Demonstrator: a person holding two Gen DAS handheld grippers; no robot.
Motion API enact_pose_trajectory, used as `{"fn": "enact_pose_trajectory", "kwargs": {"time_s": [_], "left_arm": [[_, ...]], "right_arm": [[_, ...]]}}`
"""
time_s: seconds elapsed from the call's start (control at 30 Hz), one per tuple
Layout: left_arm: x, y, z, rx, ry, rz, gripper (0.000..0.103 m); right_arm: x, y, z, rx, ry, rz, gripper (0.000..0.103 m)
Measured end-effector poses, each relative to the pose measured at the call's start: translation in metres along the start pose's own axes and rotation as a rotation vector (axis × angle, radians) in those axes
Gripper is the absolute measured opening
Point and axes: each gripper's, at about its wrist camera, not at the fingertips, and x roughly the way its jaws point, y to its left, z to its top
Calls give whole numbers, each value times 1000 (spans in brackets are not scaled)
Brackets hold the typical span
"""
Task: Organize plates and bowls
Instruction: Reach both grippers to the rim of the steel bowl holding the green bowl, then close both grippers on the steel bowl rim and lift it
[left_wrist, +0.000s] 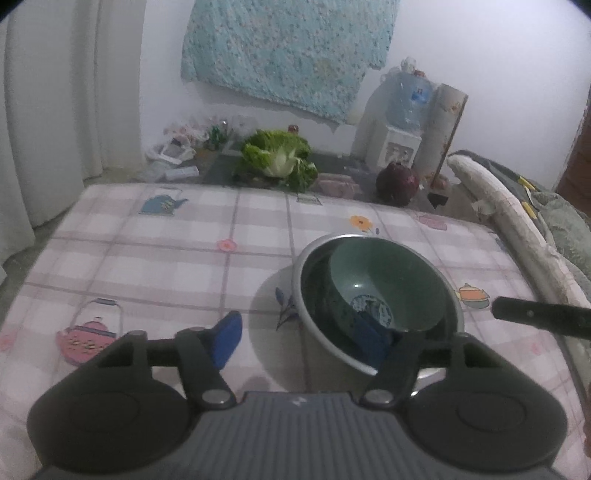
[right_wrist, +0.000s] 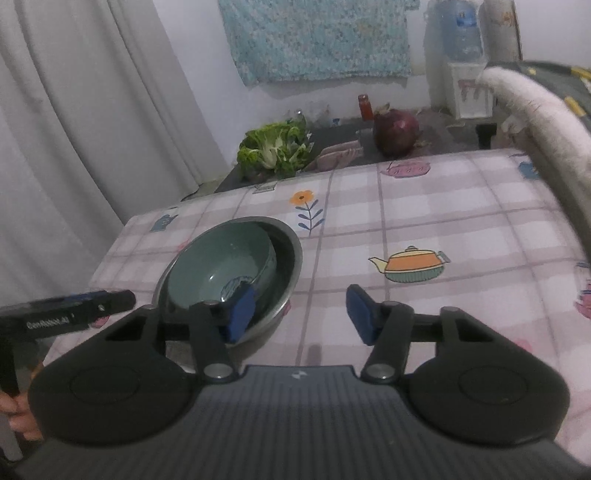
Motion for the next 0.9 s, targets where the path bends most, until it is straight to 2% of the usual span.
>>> {"fn": "enact_pose_trajectory", "kwargs": {"time_s": [0.23,0.47,0.67,0.9], "left_arm": [[22,1,-1,-9,50,-19,49],[41,4,2,-22,85,-27,45],[52,6,4,-31,86,-38,36],[65,6,7,-36,93,-26,36]], "right_arm": [[35,-2,7,11,38,38,38],[58,-4,6,30,80,60,30],[75,-13,6,86,108,80,25],[89,-16,9,108,110,96,20]]}}
